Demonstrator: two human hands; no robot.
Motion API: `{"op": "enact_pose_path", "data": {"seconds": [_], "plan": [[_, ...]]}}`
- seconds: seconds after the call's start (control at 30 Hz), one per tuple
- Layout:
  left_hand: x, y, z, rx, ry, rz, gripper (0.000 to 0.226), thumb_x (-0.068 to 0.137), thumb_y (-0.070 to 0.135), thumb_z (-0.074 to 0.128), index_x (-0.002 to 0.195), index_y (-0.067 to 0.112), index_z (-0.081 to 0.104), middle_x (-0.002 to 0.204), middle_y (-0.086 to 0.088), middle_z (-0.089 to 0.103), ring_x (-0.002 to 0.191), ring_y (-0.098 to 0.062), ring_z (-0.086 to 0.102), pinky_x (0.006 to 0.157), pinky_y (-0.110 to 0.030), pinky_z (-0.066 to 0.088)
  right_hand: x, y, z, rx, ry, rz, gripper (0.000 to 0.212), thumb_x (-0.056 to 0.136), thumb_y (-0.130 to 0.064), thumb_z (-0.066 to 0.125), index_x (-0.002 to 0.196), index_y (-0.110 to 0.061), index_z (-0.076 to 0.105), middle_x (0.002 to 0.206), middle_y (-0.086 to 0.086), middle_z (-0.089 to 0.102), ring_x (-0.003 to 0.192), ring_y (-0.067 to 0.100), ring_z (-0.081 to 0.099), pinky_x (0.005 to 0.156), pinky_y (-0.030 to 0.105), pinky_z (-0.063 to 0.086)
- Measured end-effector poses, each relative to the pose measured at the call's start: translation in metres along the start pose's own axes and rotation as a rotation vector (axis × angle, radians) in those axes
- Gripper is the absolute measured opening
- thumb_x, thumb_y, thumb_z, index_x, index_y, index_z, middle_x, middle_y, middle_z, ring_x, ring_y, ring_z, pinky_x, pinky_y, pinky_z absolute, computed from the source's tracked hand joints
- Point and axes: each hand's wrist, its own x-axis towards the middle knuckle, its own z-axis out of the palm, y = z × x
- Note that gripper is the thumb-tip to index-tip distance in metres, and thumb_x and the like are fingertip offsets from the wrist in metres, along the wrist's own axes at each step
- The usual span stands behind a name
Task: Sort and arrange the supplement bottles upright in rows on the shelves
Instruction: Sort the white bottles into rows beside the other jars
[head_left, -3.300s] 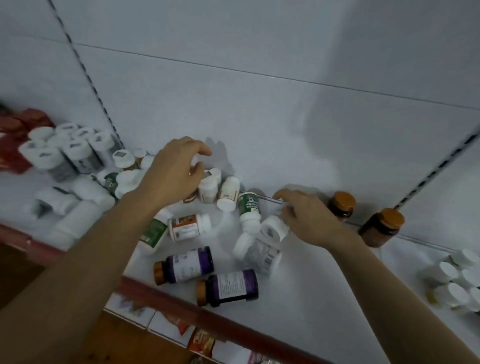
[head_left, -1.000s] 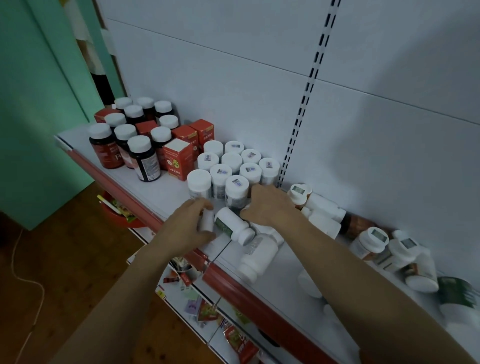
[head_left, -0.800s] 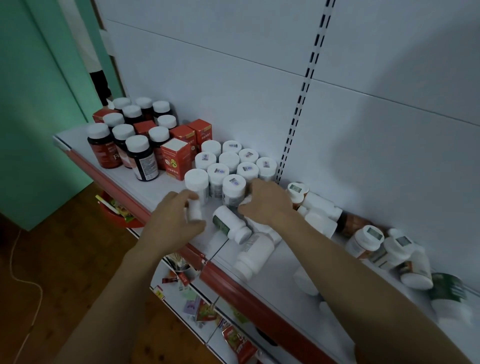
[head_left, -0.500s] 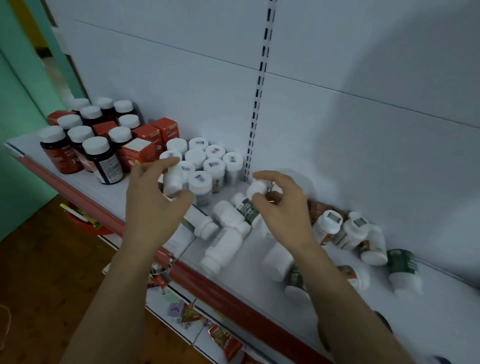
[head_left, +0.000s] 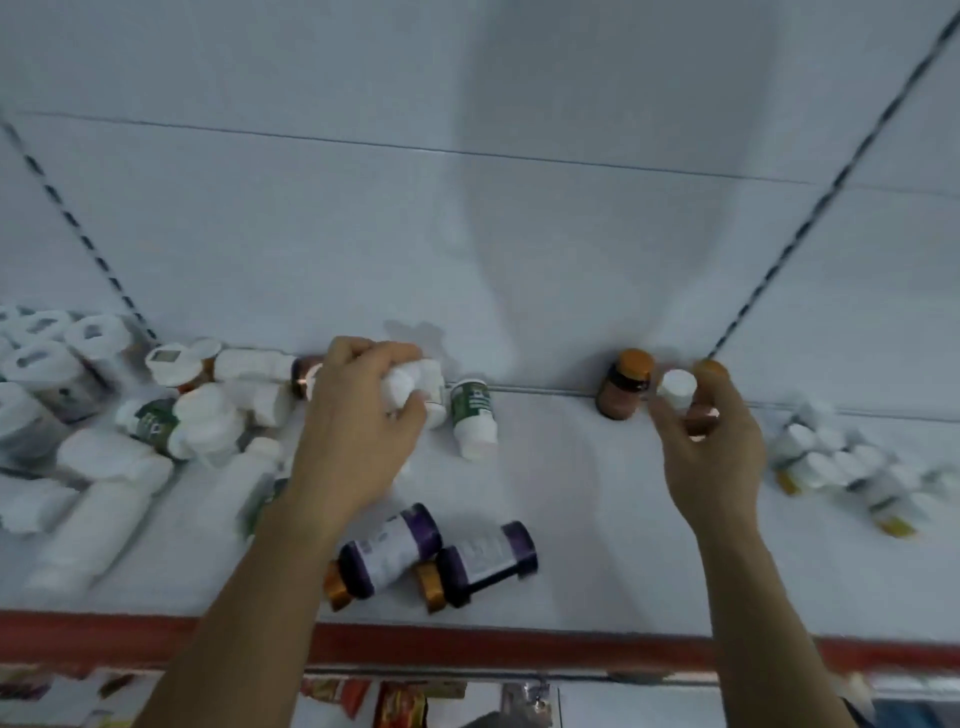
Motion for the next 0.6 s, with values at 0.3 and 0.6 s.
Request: {"op": "enact_pose_path", "data": {"seconds": [0.3, 0.6], "plan": [[-0.026, 0.113, 0.182, -0.015, -0.490, 0.175, 0.029, 0.084, 0.011, 0.071, 0.109, 0.025, 0.066, 0.113, 0.006, 0.056, 0.097, -0.013, 0.056, 0.079, -0.019, 0.042, -0.001, 0.115, -0.102, -0.183, 0.119, 0.137, 0.023, 0.089, -0.030, 0.071, 0.109, -0.019, 0.067, 0.101, 0.001, 0.065, 0.082, 0.021, 0.062, 0.076, 0.039, 0.051], [-0.022, 0.175, 0.295, -0.005, -0.610, 0.210, 0.050, 0.088, 0.012, 0.068, 0.135, 0.021, 0.054, 0.125, -0.008, 0.059, 0.110, -0.026, 0.059, 0.088, -0.036, 0.050, 0.003, 0.155, -0.147, -0.261, 0.060, 0.181, 0.041, 0.092, -0.011, 0.064, 0.131, -0.021, 0.053, 0.124, 0.005, 0.061, 0.098, 0.026, 0.063, 0.086, 0.037, 0.053]]}}
